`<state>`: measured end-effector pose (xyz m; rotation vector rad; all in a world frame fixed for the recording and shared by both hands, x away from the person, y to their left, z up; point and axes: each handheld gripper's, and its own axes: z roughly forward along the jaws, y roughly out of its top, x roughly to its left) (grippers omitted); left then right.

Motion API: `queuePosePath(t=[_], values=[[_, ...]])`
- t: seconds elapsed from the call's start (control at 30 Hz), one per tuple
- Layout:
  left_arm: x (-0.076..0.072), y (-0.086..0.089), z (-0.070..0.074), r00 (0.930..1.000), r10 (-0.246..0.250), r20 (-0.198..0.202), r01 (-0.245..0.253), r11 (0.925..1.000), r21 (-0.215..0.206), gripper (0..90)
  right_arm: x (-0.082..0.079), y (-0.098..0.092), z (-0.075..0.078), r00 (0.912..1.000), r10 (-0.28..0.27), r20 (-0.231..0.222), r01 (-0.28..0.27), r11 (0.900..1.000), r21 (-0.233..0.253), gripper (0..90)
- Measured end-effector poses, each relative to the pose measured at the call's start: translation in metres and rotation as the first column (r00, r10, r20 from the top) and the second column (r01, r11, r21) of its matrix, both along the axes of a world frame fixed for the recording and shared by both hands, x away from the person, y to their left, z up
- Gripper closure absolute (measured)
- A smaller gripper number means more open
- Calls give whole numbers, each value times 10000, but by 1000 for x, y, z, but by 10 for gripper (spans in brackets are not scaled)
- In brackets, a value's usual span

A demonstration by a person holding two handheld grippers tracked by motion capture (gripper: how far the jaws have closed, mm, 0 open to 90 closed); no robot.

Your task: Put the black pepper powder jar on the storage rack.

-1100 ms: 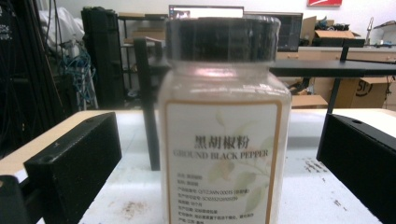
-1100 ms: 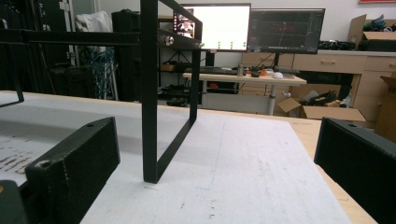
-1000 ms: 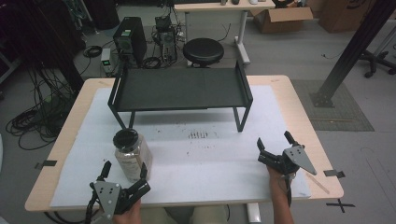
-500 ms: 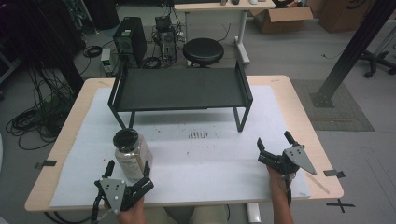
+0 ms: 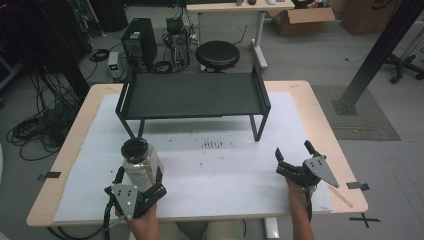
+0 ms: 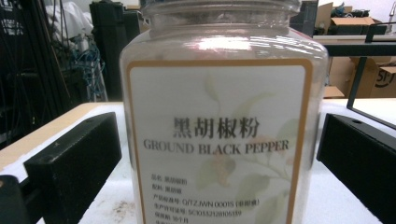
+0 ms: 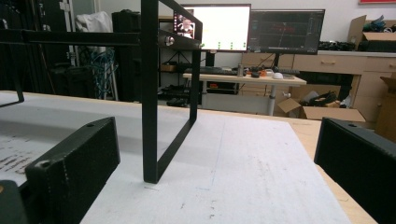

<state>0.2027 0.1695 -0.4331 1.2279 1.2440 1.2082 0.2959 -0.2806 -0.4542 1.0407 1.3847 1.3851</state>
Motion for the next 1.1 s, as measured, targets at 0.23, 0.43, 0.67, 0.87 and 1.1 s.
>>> queuePosePath(t=[0.23, 0.43, 0.67, 0.87, 1.1], values=[[7, -2, 0, 9999, 159, -15, -159, 9999, 24, 3, 0, 0, 0, 10000, 4, 18, -4, 10000, 1, 0], [13, -4, 0, 9993, 362, -16, -362, 9993, 12, 3, 0, 0, 0, 10000, 10, 22, -10, 10000, 1, 0], [18, -5, -3, 9980, 630, -98, -630, 9980, 61, 3, 0, 0, 0, 10000, 19, 43, -19, 10000, 8, 0], [21, -4, -5, 9970, 770, -122, -769, 9970, 74, 5, 0, 0, 0, 10000, 29, 51, -29, 10000, 12, 0], [24, -5, -5, 9960, 886, -117, -884, 9959, 179, 26, 0, 0, 0, 10000, 40, 46, -40, 10000, 19, 0]])
